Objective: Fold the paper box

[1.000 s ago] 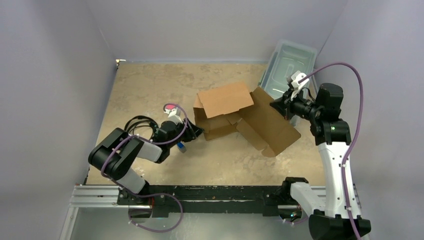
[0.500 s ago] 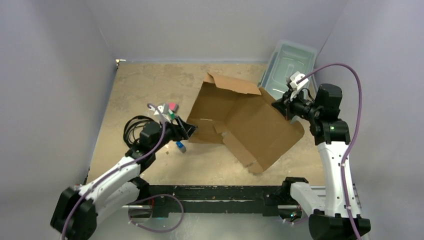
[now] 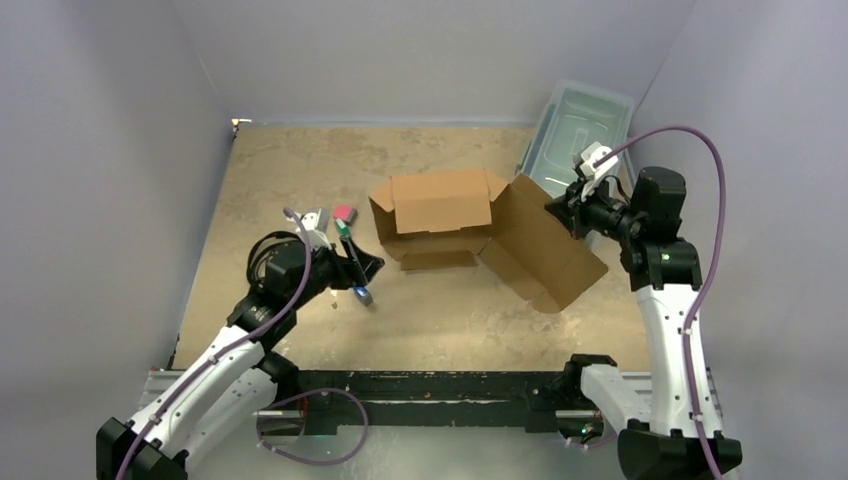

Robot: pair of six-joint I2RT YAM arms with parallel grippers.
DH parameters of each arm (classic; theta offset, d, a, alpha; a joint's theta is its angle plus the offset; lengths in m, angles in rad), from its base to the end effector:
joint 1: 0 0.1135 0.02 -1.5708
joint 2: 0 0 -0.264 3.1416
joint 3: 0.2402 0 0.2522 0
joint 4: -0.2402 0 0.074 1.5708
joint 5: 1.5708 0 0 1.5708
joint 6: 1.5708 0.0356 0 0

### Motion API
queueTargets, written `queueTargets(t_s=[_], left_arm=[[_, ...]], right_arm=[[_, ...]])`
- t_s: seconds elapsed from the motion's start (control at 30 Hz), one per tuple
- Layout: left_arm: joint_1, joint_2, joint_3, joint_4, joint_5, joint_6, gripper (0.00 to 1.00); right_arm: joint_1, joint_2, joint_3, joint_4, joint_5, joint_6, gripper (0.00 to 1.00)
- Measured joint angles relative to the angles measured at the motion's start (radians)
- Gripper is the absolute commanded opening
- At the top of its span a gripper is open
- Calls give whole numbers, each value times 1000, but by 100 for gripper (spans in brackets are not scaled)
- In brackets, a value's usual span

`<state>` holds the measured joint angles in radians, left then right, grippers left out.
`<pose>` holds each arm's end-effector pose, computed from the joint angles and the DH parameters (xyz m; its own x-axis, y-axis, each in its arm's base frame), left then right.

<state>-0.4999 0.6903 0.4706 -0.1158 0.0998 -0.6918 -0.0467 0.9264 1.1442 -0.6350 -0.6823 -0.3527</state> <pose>0.1492 -0.0855 0.2508 -0.5795 -0.4068 -0.7062 0.2466 0.7384 -0.6276 0.1814 0.0140 0.3949 -0.1934 -0.2593 -0.9462 -0.6462 0.7594 -0.0760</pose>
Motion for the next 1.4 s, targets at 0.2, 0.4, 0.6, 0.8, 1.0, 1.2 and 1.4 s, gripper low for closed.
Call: queueTargets(t_s=[0.2,0.4,0.6,0.8,1.0,1.2,1.4], left_arm=[[0,-42,44,-104,-2,33,74],[0,-102,158,-143,-25,147,75],[0,-68,280,-89,6,330,86],[0,136,512,-82,47,409,87],[0,314,640,-74,93,432,88],[0,419,695,-103,76,450,77],[13,391,665,-101,21,414,67]], right_arm=[[0,-13,20,3,42,-8,0],[0,-19,13,19,86,-18,0],[0,-6,-3,23,106,-24,0],[0,2,-5,22,93,-27,0],[0,3,-6,21,77,-42,0],[2,3,-6,18,60,-56,0],[7,7,-6,17,60,-62,0]])
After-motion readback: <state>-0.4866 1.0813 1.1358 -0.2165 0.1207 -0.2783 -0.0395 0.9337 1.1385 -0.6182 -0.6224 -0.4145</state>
